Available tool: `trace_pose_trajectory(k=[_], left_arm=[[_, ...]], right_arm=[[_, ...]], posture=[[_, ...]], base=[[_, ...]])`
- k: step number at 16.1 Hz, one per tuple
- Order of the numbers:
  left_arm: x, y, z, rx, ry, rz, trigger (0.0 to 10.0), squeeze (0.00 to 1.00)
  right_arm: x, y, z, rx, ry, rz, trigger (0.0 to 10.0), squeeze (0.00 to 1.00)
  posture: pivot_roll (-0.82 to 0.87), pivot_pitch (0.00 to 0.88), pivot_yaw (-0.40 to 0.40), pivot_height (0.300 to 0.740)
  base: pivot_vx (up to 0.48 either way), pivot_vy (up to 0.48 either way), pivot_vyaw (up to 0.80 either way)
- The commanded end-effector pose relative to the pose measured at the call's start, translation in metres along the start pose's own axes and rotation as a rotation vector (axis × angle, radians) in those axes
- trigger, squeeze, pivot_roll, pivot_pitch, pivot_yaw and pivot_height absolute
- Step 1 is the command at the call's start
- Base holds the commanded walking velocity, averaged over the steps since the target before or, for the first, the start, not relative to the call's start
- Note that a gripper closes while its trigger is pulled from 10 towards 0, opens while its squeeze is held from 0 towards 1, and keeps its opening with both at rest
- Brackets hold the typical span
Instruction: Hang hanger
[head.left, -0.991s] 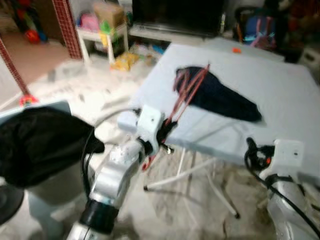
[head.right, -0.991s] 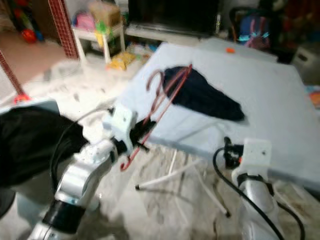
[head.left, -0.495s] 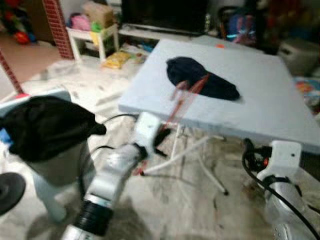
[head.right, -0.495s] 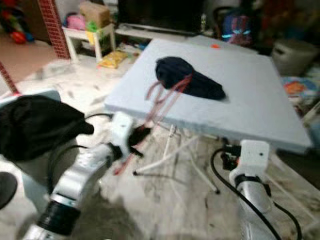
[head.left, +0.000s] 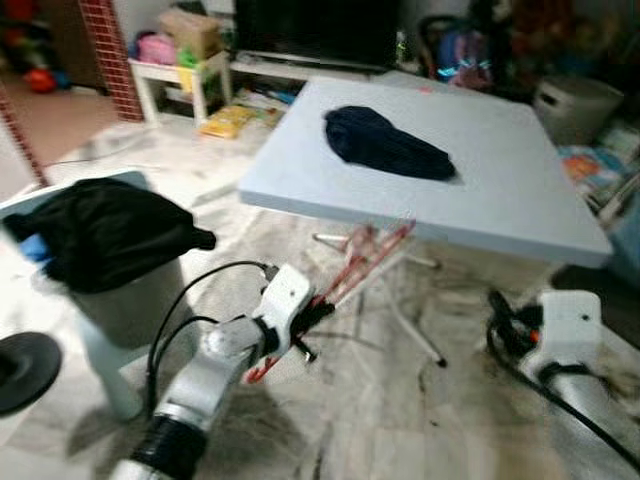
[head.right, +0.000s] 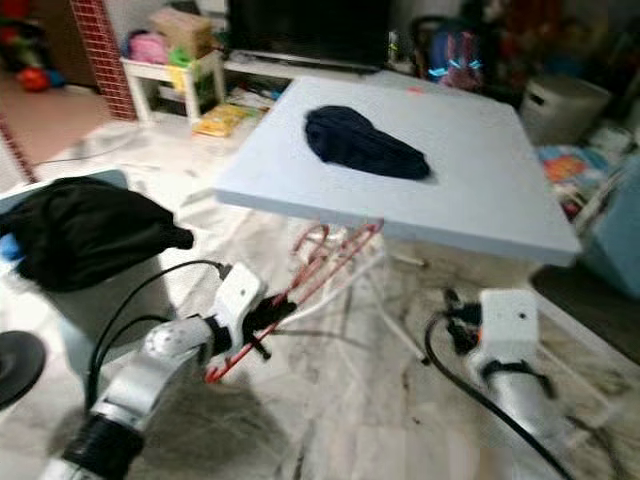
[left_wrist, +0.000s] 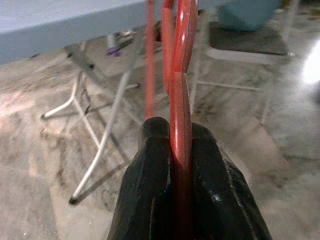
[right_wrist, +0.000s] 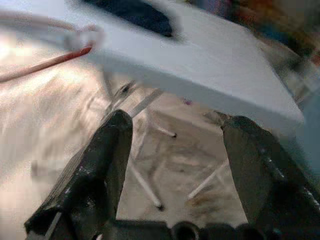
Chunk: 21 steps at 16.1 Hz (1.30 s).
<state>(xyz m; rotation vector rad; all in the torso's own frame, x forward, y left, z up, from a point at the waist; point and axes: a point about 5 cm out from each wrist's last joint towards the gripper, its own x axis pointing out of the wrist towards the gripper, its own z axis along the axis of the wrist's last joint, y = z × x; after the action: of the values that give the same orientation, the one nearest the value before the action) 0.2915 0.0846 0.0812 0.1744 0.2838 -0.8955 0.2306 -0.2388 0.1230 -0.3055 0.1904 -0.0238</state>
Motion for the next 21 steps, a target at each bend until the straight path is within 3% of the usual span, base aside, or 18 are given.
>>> trace_pose_trajectory(k=[1,2,3,7,13,14,15,18,21], left_arm=[[0.005,-0.006,0.009,0.051,-0.024,-0.103,10.0,0.0],[0.005,-0.007,0.007,0.067,-0.007,-0.149,10.0,0.0],[0.004,-0.013,0.005,0.142,0.0,-0.252,10.0,0.0],[0.003,-0.035,-0.002,0.285,0.016,-0.502,10.0,0.0],[0.009,-0.045,-0.003,0.329,-0.006,-0.58,10.0,0.0],[0.009,-0.045,-0.003,0.333,-0.007,-0.586,10.0,0.0],[0.009,-0.045,-0.003,0.337,-0.008,-0.589,10.0,0.0],[0.011,-0.046,-0.004,0.354,-0.014,-0.598,10.0,0.0],[0.011,-0.049,-0.005,0.358,-0.018,-0.614,10.0,0.0]], right_arm=[[-0.004,-0.001,-0.004,-0.088,0.02,0.082,10.0,0.0],[-0.008,-0.006,-0.009,-0.191,0.042,0.141,10.0,0.0],[-0.015,-0.016,-0.018,-0.339,0.088,0.245,10.0,0.0],[-0.024,-0.021,-0.023,-0.593,0.14,0.505,10.0,0.0],[-0.028,-0.021,-0.021,-0.645,0.134,0.599,10.0,0.0],[-0.033,-0.018,-0.023,-0.639,0.156,0.659,4.6,0.0],[-0.036,-0.017,-0.024,-0.631,0.173,0.697,0.0,0.0],[-0.042,-0.016,-0.024,-0.635,0.209,0.777,0.0,0.0],[-0.038,-0.013,-0.021,-0.647,0.188,0.777,0.0,0.0]], posture=[[0.01,0.0,-0.048,0.74],[0.01,0.0,-0.047,0.74],[0.01,0.0,-0.047,0.74],[-0.01,0.0,-0.042,0.74],[-0.01,0.0,-0.04,0.74],[-0.02,0.0,-0.038,0.74],[-0.02,0.0,-0.038,0.74],[-0.02,0.0,-0.037,0.74],[-0.02,0.0,-0.037,0.74]], base=[[0.0,0.0,0.0],[0.0,0.0,0.0],[0.0,0.0,0.0],[0.0,0.0,0.0],[0.0,0.0,0.0],[0.0,0.0,0.0],[0.0,0.0,0.0],[0.0,0.0,0.0],[0.0,0.0,0.0]])
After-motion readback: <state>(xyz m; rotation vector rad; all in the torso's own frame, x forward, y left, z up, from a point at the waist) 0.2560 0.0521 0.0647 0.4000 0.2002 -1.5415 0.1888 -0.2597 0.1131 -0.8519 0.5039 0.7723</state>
